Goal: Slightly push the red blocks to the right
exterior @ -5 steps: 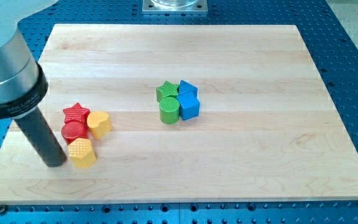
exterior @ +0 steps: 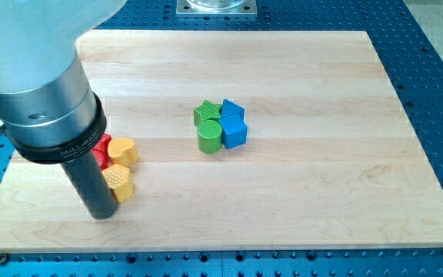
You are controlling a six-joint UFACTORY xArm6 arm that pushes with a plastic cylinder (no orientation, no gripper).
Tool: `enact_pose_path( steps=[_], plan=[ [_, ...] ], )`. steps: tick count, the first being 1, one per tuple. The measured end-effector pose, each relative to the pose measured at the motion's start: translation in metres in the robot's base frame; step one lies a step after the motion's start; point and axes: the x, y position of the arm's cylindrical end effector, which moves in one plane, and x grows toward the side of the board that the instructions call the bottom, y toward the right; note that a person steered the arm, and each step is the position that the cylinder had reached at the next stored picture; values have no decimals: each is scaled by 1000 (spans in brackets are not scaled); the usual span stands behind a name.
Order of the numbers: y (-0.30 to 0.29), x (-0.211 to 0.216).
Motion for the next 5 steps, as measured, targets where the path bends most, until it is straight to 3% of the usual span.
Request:
enact_pose_path(
  steps=[1, 3, 4, 5],
  plan=[
    [0, 0],
    [-110, -1],
    [-112, -47],
    [-105, -52]
  ],
)
